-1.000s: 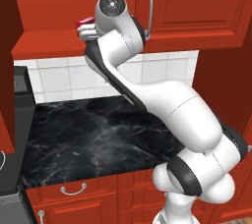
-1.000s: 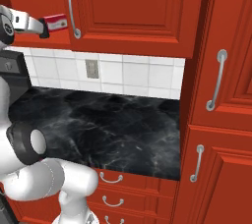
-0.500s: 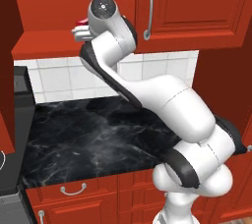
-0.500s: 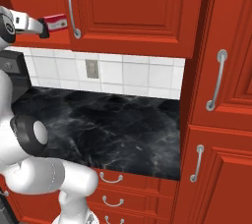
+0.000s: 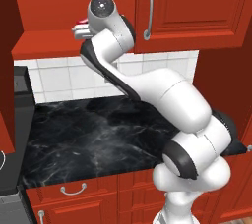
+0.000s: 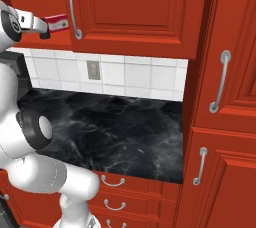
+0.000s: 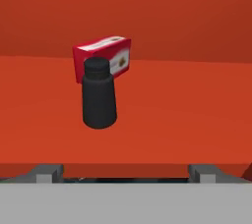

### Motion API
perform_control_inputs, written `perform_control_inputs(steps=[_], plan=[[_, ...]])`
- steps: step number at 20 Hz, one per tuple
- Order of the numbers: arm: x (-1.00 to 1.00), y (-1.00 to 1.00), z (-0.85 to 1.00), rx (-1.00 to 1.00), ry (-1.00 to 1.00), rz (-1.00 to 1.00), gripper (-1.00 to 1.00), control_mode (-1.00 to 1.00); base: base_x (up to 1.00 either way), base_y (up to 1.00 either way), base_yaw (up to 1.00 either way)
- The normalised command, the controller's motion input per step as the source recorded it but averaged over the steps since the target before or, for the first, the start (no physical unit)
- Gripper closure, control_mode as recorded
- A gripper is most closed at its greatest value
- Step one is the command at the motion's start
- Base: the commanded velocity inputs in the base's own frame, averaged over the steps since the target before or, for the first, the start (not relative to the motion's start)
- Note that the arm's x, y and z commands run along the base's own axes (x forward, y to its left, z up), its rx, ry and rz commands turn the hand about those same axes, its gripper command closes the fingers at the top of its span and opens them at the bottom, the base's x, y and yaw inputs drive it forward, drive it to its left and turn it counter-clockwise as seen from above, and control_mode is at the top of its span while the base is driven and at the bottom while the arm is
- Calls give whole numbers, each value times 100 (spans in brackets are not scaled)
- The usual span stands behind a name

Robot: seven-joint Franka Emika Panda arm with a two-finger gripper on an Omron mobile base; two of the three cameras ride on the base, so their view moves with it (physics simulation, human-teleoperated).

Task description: The dining table condiment station is running low on shaker. Refill the condiment station by opening the cabinet and taking the shaker from the cabinet and placing it on the dining table.

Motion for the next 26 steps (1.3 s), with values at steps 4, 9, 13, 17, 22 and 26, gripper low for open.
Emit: perform_control_inputs(steps=[4, 9, 13, 17, 22, 26], plan=[[21, 3, -4, 0, 0, 0, -100, -100, 0, 0, 0], [17, 8, -3, 0, 0, 0, -100, -100, 0, 0, 0], [9, 1, -1, 0, -2, 0, -100, -100, 0, 0, 0], [10, 3, 0, 1, 0, 0, -100, -100, 0, 0, 0], [11, 1, 0, 4, 0, 0, -100, -100, 0, 0, 0], [12, 0, 0, 9, 0, -1, -100, -100, 0, 0, 0]])
